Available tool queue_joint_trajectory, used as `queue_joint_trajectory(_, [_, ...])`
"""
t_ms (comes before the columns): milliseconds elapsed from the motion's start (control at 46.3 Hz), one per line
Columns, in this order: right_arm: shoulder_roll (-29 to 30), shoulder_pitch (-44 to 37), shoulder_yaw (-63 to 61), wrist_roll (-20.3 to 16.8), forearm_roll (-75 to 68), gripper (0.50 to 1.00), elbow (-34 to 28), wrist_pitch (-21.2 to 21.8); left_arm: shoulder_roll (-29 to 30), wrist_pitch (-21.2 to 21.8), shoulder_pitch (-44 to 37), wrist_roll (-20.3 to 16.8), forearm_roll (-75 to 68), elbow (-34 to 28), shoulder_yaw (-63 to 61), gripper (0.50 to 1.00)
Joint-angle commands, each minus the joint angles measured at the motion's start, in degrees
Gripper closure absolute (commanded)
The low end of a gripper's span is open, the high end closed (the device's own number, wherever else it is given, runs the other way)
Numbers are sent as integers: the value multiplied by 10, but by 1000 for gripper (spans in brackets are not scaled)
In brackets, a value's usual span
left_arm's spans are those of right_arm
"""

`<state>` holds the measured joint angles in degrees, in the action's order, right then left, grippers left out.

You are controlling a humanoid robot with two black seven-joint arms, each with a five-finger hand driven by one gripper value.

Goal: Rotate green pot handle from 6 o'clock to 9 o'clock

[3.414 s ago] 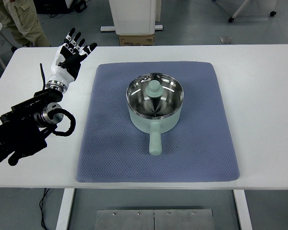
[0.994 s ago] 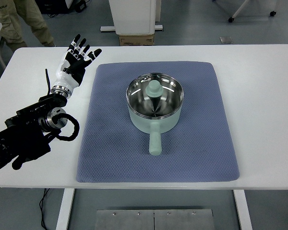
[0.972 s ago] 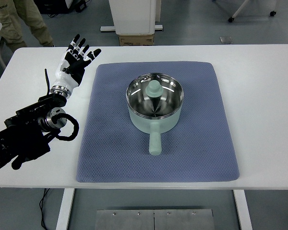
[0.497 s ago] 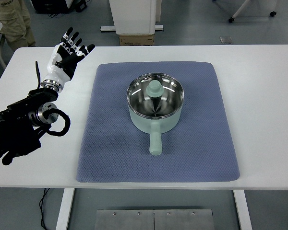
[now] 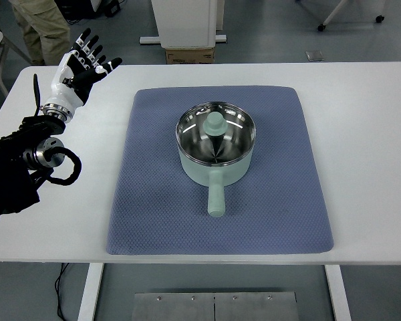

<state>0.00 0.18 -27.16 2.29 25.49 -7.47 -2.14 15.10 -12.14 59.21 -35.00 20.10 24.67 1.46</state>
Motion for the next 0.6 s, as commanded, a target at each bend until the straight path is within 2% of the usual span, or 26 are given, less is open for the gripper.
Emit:
queue_joint_trajectory(0, [0,0,0,0,0,500,0,0,20,-2,3,0,-21,5,0,500])
queue_joint_trajectory(173, [0,0,0,0,0,500,0,-1,50,-2,27,0,-71,17,-1,500])
queue_joint_trajectory(410, [0,0,0,0,0,500,0,-1,121,-1,62,0,-113,118,-3,500])
queue_joint_trajectory(583, [0,0,0,0,0,500,0,0,141,1,78,0,-138,161,-3,500])
